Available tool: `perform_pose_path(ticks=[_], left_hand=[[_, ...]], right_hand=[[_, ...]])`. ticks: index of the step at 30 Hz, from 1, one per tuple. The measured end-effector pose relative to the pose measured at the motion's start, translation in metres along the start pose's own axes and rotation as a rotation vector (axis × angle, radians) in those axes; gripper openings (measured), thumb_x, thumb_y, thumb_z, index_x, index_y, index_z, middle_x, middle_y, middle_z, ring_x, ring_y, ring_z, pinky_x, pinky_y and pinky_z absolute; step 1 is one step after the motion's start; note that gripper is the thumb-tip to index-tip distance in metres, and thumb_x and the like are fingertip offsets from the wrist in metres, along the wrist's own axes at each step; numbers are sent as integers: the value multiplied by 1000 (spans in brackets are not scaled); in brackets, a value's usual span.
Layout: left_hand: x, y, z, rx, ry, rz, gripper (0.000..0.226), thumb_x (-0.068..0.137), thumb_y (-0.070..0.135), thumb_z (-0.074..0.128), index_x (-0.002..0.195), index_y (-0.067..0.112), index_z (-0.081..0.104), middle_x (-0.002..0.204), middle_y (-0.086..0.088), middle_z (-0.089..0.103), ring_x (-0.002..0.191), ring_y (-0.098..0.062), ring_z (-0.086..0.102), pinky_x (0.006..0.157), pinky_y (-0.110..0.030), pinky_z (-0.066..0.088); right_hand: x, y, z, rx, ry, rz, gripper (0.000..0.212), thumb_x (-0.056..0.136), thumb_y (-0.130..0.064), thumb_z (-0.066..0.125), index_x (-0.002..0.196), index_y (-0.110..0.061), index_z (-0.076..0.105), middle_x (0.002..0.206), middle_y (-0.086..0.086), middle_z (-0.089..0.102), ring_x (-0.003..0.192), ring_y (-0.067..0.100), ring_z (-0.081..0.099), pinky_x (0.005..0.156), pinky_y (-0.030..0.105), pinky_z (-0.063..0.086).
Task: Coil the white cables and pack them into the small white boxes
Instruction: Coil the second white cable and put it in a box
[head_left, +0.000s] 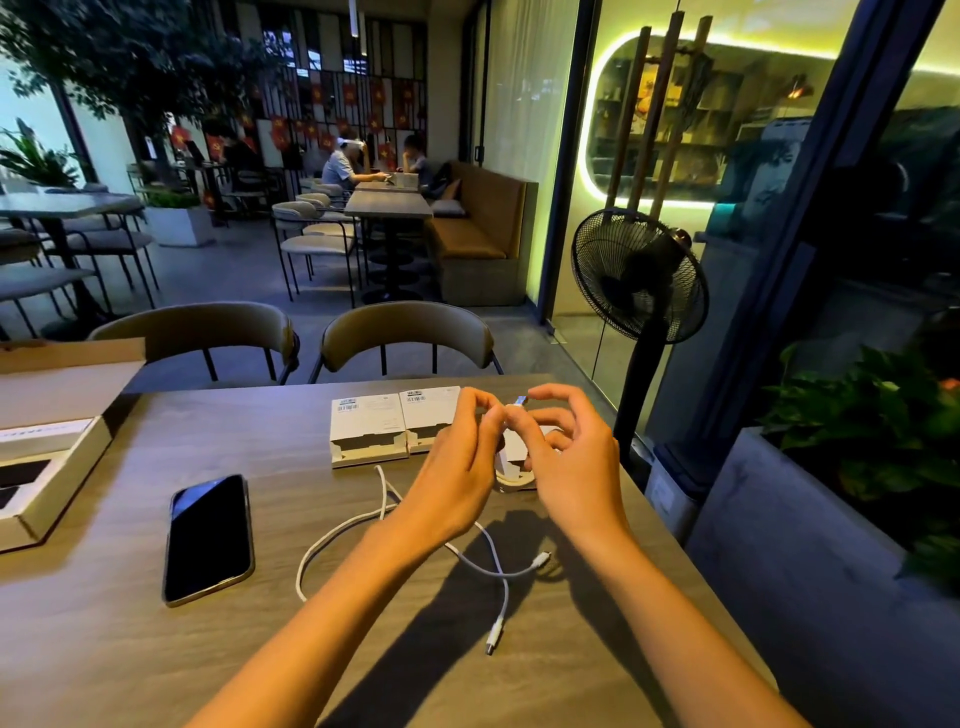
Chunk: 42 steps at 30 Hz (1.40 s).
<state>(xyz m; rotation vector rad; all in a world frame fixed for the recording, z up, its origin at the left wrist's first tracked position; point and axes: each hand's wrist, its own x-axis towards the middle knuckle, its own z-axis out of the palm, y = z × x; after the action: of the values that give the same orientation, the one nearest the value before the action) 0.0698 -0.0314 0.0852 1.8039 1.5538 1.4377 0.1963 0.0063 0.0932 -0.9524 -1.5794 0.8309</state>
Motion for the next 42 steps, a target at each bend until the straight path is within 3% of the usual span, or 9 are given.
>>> perform_pose_path(ticks=[4, 7, 12, 16, 19, 25, 28, 33, 42], left_hand=[[-5, -3, 1, 105, 2, 87, 18, 105, 38, 36, 122, 36, 28, 107, -6, 68, 79, -15, 69, 72, -37, 60], [-5, -2, 0, 138, 25, 139, 24, 105, 35, 39, 119, 46, 23, 102, -5, 68, 73, -12, 66, 70, -34, 60], [-6, 4, 2, 24, 151, 157, 12, 101, 39, 38, 112, 36, 33, 100, -5, 68, 80, -11, 68, 70, -34, 61], [-6, 5, -2, 21, 173, 154, 14, 100, 41, 37, 112, 39, 31, 97, 0, 66, 79, -6, 67, 66, -20, 57], [-5, 4, -4, 33, 139, 158, 17, 104, 35, 39, 119, 36, 30, 94, -1, 67, 74, -15, 68, 64, -28, 60], [-2, 11, -12, -306, 201, -128, 10, 103, 37, 47, 109, 28, 46, 84, -20, 67, 70, -25, 68, 62, -26, 56], [0, 12, -13, -386, 204, -200, 9, 102, 34, 51, 108, 28, 47, 80, -16, 67, 60, -12, 64, 53, -15, 50], [3, 12, -8, -318, 279, -202, 4, 101, 33, 54, 98, 31, 52, 76, 1, 72, 53, -9, 63, 50, -18, 48], [2, 10, -7, -328, 312, -266, 7, 100, 26, 57, 99, 18, 56, 59, 5, 65, 47, -1, 54, 47, -15, 45]], right_hand=[[3, -9, -1, 139, -29, 225, 36, 82, -45, 78, 109, -26, 65, 85, -6, 76, 77, 4, 71, 65, 21, 54], [1, -11, 1, 221, -44, 256, 34, 79, -49, 76, 96, -20, 71, 66, -9, 72, 61, -2, 65, 61, 18, 50], [0, -12, 3, 193, -91, 41, 21, 95, -39, 63, 99, -21, 72, 81, -11, 73, 80, -3, 69, 69, 14, 53], [3, -10, 0, 155, -179, -9, 11, 101, -32, 58, 98, -30, 68, 85, -15, 72, 87, 1, 70, 75, 17, 57], [2, -9, 0, 159, -170, -18, 9, 99, -33, 61, 97, -28, 67, 91, -9, 74, 93, 7, 71, 81, 23, 60], [3, -7, -10, -3, -313, -140, 17, 103, -27, 58, 118, -23, 66, 106, -13, 71, 103, 2, 67, 88, 20, 57], [4, -4, -13, -67, -298, -161, 15, 103, -27, 58, 116, -26, 66, 105, -14, 71, 101, 3, 68, 86, 23, 59], [3, 0, -11, -91, -239, -231, 16, 103, -24, 60, 117, -23, 67, 105, -12, 72, 100, 2, 68, 83, 18, 57], [1, 8, -6, -130, -165, -384, 18, 101, -13, 61, 117, -15, 68, 107, -13, 70, 102, -5, 65, 81, 10, 54]])
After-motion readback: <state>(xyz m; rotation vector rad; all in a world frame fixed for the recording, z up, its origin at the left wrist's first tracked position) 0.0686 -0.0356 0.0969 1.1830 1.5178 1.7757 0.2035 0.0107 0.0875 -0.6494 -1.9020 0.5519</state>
